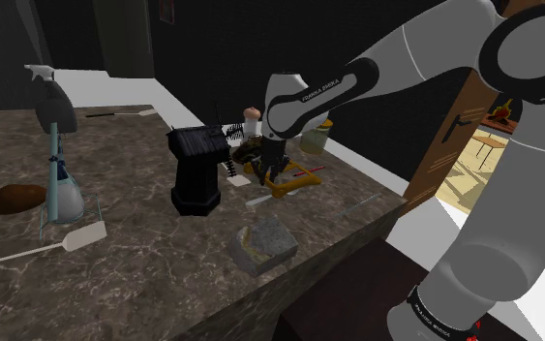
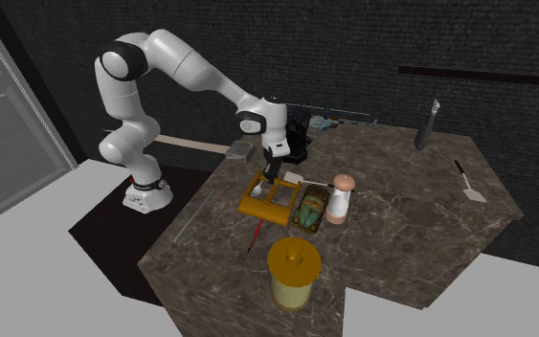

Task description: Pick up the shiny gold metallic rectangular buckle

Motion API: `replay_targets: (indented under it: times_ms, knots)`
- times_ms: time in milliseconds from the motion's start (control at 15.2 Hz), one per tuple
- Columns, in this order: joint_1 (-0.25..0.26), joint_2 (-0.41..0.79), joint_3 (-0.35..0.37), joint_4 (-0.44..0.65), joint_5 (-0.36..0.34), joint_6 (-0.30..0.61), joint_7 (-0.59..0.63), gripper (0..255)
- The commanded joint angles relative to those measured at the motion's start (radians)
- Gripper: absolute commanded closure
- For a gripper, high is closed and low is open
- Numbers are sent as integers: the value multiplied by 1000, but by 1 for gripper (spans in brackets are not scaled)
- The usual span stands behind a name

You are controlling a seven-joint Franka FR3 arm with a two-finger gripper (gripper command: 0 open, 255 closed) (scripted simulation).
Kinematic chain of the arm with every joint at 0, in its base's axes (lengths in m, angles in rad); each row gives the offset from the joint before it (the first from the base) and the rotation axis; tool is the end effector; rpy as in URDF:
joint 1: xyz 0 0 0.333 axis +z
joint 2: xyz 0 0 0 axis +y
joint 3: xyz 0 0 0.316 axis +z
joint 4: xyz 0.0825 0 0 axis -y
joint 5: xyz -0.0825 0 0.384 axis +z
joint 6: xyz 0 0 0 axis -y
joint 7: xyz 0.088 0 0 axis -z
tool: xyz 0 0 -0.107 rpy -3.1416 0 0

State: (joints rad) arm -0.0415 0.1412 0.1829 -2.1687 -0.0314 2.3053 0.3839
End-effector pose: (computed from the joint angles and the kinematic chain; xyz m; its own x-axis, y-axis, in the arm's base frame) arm 0.5477 0.0764 0.3304 0.9752 -0.2213 -0.0027 -0.2213 -0.9752 -0.0014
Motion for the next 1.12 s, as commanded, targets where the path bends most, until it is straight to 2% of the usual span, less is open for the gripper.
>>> replay_targets:
  times_ms: [0,924,1056]
  knots:
    - [0,-7,0,4,2,-11,-1,255]
    - [-4,-102,2,89,26,-189,-18,255]
    - [-4,-103,2,90,26,-191,-18,255]
